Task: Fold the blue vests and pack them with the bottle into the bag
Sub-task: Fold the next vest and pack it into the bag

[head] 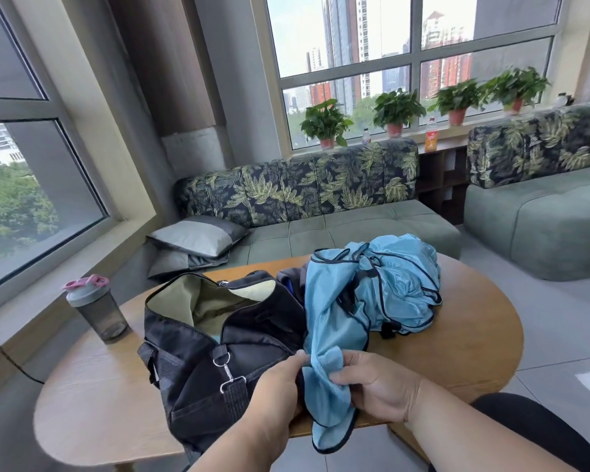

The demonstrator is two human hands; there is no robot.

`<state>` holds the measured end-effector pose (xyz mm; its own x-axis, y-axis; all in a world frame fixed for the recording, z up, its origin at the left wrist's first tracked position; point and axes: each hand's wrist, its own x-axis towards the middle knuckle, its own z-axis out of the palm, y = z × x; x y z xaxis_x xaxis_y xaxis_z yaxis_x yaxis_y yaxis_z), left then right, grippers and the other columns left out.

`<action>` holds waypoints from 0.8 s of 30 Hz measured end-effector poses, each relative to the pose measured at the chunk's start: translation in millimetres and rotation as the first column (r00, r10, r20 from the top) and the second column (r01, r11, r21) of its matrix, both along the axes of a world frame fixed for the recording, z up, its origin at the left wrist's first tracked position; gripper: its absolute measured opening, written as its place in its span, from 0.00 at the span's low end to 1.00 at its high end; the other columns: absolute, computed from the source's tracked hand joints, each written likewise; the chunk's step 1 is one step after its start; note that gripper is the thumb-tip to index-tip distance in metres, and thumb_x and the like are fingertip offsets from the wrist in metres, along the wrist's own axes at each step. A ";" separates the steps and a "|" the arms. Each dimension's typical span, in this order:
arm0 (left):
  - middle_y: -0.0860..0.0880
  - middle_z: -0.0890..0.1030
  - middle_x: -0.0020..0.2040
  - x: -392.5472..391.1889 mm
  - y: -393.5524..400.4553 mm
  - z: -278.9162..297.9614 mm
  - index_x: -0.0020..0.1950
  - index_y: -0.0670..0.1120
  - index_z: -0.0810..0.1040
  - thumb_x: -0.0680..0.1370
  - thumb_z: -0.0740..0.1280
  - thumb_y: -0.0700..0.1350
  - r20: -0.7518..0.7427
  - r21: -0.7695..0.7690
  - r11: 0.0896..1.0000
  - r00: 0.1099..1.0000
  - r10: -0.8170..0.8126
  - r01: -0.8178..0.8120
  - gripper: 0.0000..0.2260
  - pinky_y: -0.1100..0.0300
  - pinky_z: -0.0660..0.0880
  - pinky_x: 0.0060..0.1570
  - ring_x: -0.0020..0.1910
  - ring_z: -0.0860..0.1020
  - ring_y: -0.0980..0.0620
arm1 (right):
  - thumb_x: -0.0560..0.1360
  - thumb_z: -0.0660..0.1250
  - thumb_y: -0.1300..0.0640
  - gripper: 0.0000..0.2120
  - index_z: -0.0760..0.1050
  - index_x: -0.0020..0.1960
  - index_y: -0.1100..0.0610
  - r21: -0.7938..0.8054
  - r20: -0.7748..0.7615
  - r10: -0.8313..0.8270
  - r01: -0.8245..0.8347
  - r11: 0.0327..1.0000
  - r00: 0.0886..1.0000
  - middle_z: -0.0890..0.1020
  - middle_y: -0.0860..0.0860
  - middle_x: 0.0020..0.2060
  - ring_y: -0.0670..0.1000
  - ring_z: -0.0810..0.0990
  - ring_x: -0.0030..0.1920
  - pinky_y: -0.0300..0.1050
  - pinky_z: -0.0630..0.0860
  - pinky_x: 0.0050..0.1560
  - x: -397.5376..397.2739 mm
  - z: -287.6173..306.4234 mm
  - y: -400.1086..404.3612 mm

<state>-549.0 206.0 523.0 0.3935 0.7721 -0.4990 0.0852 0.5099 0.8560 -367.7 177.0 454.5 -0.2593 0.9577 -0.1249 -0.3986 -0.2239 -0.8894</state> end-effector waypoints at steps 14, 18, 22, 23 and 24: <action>0.37 0.81 0.48 -5.6 21.3 -10.0 0.49 0.38 0.83 0.65 0.67 0.41 0.132 0.065 0.987 0.980 -0.152 0.144 0.15 0.44 0.75 0.57 0.47 0.76 0.38 | 0.74 0.68 0.49 0.16 0.82 0.51 0.61 -0.172 0.153 -0.496 0.517 0.838 0.855 0.78 0.54 0.34 0.51 0.72 0.32 0.45 0.65 0.34 35.0 -9.2 17.6; 0.32 0.81 0.50 -10.7 18.7 -10.9 0.52 0.30 0.78 0.68 0.68 0.39 0.107 0.126 0.978 0.978 -0.179 0.165 0.15 0.42 0.76 0.54 0.47 0.77 0.39 | 0.77 0.71 0.40 0.19 0.80 0.63 0.50 -0.203 0.207 -0.615 0.648 0.734 0.761 0.84 0.56 0.47 0.51 0.79 0.34 0.44 0.74 0.33 43.8 -12.2 21.7; 0.40 0.77 0.46 -7.0 11.5 -11.5 0.49 0.42 0.80 0.68 0.70 0.41 0.058 0.172 0.973 0.985 -0.165 0.153 0.11 0.48 0.70 0.50 0.47 0.74 0.45 | 0.74 0.75 0.37 0.23 0.86 0.60 0.51 -0.230 0.103 -0.416 0.428 0.874 0.904 0.88 0.56 0.55 0.60 0.86 0.51 0.57 0.81 0.61 20.8 -12.2 13.7; 0.39 0.78 0.47 -6.3 11.9 -13.3 0.49 0.41 0.80 0.67 0.71 0.41 0.056 0.159 0.971 0.980 -0.190 0.180 0.12 0.47 0.71 0.51 0.47 0.74 0.44 | 0.77 0.74 0.41 0.20 0.86 0.61 0.54 -0.227 0.044 -0.394 0.393 0.891 0.918 0.88 0.56 0.56 0.61 0.86 0.55 0.58 0.80 0.65 14.5 -10.8 11.7; 0.39 0.78 0.46 -5.0 9.8 -13.4 0.49 0.39 0.80 0.68 0.71 0.40 0.065 0.149 0.964 0.970 -0.232 0.221 0.11 0.48 0.71 0.51 0.47 0.75 0.44 | 0.78 0.74 0.45 0.19 0.85 0.61 0.56 -0.216 0.021 -0.397 0.392 0.894 0.917 0.87 0.57 0.56 0.62 0.86 0.55 0.58 0.81 0.64 11.1 -14.8 13.6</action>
